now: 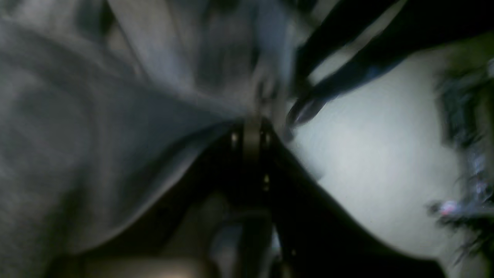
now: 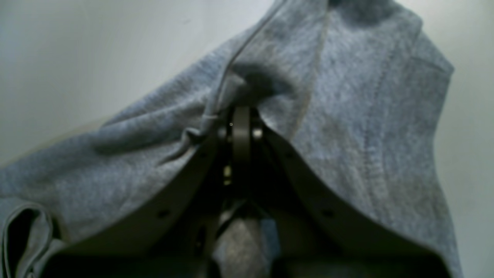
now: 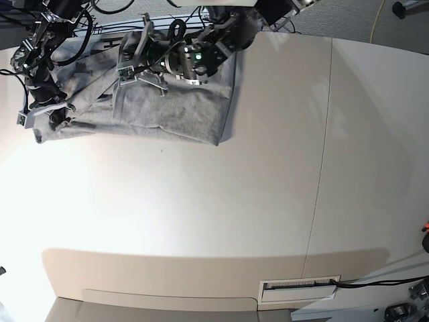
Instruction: Fold the T-shirt properly
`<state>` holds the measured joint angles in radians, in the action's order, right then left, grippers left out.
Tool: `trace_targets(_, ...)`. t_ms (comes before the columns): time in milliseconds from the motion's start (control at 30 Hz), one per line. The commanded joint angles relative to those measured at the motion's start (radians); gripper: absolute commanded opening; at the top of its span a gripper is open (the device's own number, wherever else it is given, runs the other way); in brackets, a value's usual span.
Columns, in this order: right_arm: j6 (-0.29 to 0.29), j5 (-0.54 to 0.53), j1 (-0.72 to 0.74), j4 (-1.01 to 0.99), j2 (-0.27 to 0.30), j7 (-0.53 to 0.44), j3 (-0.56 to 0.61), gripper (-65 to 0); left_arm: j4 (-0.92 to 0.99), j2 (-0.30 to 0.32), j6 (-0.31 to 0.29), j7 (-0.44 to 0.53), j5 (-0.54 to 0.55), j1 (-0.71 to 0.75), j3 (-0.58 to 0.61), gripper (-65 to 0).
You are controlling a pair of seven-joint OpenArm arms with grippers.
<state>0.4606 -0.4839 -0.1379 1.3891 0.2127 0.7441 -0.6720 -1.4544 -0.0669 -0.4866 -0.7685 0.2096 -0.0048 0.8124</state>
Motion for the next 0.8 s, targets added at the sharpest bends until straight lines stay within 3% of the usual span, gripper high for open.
trace_targets(0, 0.003, 0.002, 0.005, 0.010, 0.012, 0.008, -0.004, -65.0, 0.011, -0.062, -0.003, 0.041, 0.012, -0.025, 0.009, -65.0)
trace_targets(167, 0.003, 0.002, 0.005, 0.010, 0.012, 0.008, -0.004, -65.0, 0.023, -0.087, -0.004, 0.026, 0.043, -0.111, 0.009, -65.0)
trace_targets(333, 0.003, 0.002, 0.005, 0.011, 0.013, 0.008, -0.004, -65.0, -0.076, -0.087, -0.011, -0.063, 0.132, -0.178, 0.009, -65.0)
trace_targets(467, 0.003, -0.044, 0.008, 0.020, 0.035, 0.016, -0.016, -65.0, -0.137, -0.087, -0.010, -0.075, 0.101, -0.202, 0.006, -65.0)
trace_targets(633, 0.034, -0.043, 0.025, 0.148, 0.064, 0.056, -0.169, -65.0, -0.142, -0.082, -0.010, -0.093, 0.000, -0.217, -0.073, -65.0)
trace_targets(767, 0.033, -0.043, 0.023, 0.266, 0.118, 0.091, -0.333, -65.0, -0.142, -0.081, -0.011, -0.100, 0.018, -0.217, -0.220, -65.0)
